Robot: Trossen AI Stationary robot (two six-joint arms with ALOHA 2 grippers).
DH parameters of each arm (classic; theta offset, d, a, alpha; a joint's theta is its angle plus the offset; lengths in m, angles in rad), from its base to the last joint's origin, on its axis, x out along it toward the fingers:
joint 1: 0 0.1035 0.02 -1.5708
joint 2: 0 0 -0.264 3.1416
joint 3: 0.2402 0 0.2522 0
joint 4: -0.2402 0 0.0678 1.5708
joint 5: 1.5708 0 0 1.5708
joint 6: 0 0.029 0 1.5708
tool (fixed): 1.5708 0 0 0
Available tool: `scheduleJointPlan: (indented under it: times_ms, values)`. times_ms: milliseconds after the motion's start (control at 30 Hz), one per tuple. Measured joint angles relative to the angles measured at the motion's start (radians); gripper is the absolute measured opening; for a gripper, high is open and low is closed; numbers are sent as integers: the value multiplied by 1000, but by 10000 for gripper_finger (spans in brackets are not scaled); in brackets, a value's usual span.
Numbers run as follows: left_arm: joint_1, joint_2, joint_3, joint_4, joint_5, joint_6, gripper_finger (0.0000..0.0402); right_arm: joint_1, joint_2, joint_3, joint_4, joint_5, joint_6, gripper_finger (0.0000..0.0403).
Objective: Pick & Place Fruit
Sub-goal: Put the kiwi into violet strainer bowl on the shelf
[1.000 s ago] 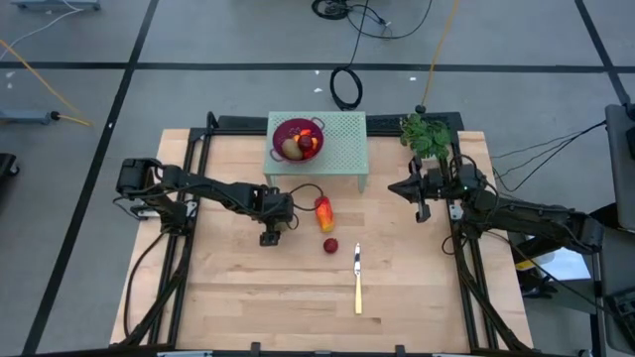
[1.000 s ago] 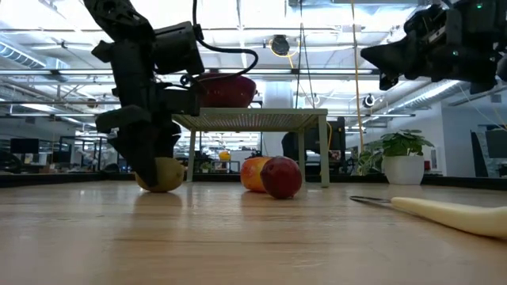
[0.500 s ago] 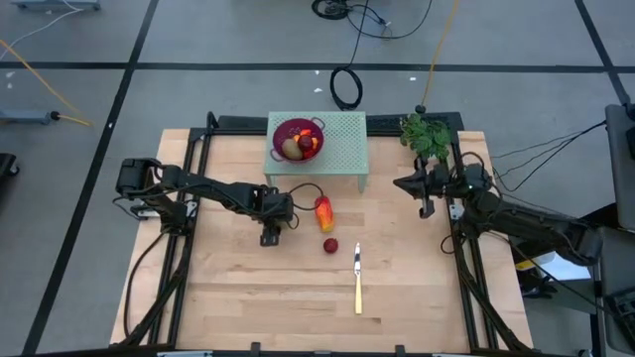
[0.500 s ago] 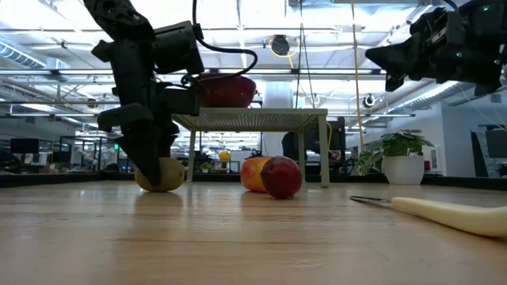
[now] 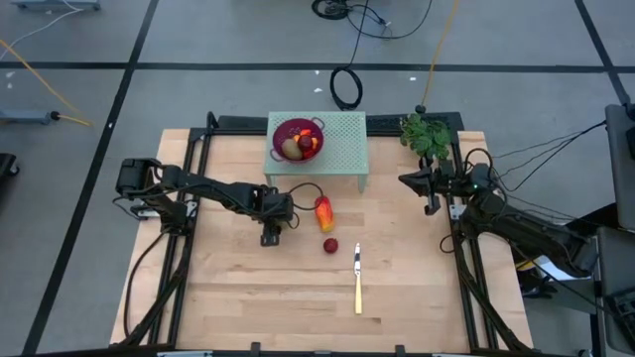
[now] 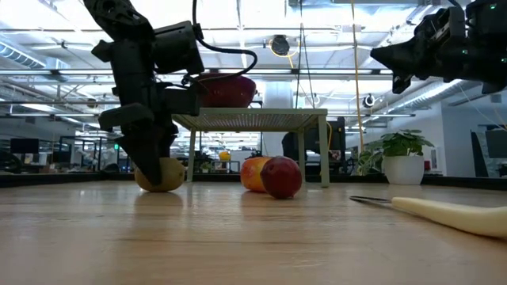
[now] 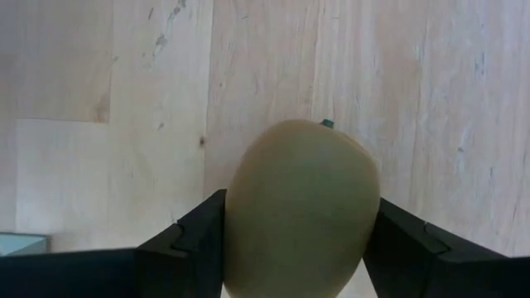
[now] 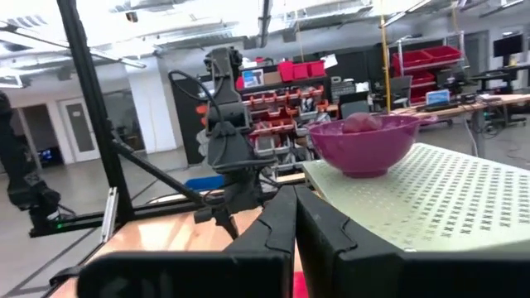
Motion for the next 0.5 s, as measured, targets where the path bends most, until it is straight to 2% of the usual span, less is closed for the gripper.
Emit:
scheduleJointPlan:
  times_ms: [267, 400, 500]
  values:
    - [-2, 0, 0, -1, 0, 3, 215, 1, -29, 0, -2, 16, 54, 0]
    - [-2, 0, 0, -1, 0, 3, 215, 4, -32, 17, -13, 66, 92, 0]
    - [-2, 0, 0, -1, 0, 3, 215, 19, -33, 66, -88, 68, 79, 0]
